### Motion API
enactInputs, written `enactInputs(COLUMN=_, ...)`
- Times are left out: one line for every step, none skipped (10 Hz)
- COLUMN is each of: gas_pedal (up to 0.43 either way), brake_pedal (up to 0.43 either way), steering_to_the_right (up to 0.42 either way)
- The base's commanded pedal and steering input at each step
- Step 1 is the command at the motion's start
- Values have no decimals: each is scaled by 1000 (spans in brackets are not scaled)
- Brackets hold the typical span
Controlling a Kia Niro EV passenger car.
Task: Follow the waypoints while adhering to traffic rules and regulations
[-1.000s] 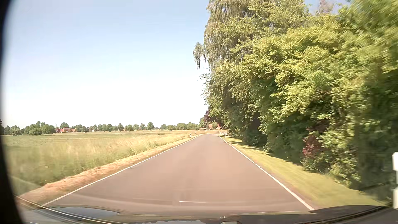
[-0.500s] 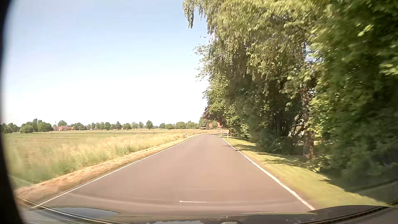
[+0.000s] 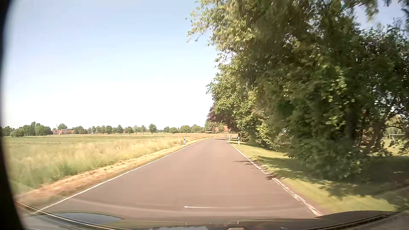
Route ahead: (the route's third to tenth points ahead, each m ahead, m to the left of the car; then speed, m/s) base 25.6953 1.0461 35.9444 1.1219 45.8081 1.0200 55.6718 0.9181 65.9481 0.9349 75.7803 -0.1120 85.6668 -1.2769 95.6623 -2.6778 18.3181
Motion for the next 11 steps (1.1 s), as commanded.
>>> enactInputs(gas_pedal=130, brake_pedal=0, steering_to_the_right=0)
enactInputs(gas_pedal=130, brake_pedal=0, steering_to_the_right=0)
enactInputs(gas_pedal=130, brake_pedal=0, steering_to_the_right=0)
enactInputs(gas_pedal=130, brake_pedal=0, steering_to_the_right=0)
enactInputs(gas_pedal=130, brake_pedal=0, steering_to_the_right=-1)
enactInputs(gas_pedal=130, brake_pedal=0, steering_to_the_right=-1)
enactInputs(gas_pedal=130, brake_pedal=0, steering_to_the_right=-1)
enactInputs(gas_pedal=130, brake_pedal=0, steering_to_the_right=-1)
enactInputs(gas_pedal=130, brake_pedal=0, steering_to_the_right=-1)
enactInputs(gas_pedal=138, brake_pedal=0, steering_to_the_right=-1)
enactInputs(gas_pedal=138, brake_pedal=0, steering_to_the_right=-1)
